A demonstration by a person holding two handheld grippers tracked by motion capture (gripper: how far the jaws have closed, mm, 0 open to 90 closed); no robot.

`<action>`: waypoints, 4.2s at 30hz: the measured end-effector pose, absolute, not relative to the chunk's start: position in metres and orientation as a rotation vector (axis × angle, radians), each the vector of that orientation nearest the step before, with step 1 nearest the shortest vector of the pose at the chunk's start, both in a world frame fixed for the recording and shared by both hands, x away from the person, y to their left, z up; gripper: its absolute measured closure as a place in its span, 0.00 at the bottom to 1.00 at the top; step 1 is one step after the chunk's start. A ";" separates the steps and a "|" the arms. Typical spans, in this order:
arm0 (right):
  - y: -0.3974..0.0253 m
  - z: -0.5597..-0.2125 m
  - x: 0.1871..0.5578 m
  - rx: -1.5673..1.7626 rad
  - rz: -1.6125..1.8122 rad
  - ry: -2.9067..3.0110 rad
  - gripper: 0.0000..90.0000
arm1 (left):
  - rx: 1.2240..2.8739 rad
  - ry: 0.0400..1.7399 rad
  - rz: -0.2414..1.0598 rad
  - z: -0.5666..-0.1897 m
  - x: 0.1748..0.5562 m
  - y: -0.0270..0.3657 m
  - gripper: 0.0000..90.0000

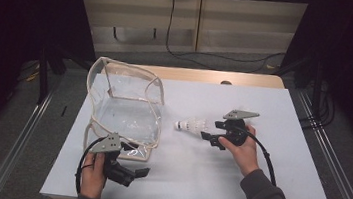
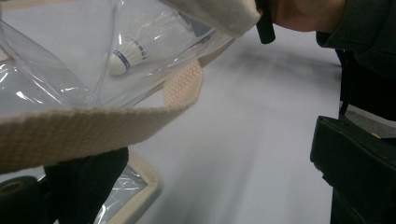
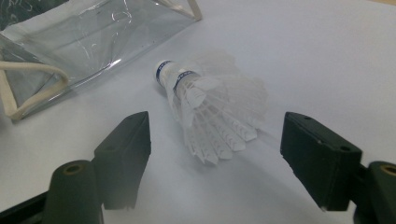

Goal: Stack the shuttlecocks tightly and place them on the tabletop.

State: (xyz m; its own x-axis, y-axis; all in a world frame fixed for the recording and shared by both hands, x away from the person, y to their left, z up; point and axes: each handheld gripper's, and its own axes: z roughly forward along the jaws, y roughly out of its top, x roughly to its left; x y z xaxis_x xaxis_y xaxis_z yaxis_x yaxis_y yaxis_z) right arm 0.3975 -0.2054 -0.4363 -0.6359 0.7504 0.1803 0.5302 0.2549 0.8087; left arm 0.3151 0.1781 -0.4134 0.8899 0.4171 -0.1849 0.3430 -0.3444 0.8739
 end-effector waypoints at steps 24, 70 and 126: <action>-0.228 -0.429 0.399 1.242 1.286 2.240 0.11 | 1.954 0.555 0.084 -0.414 0.315 0.178 0.05; -0.267 -0.413 0.413 1.295 1.232 2.158 0.07 | 1.955 0.553 0.085 -0.413 0.316 0.178 0.05; -0.301 -0.422 0.439 1.372 1.083 2.071 0.07 | 1.956 0.551 0.085 -0.413 0.316 0.178 0.05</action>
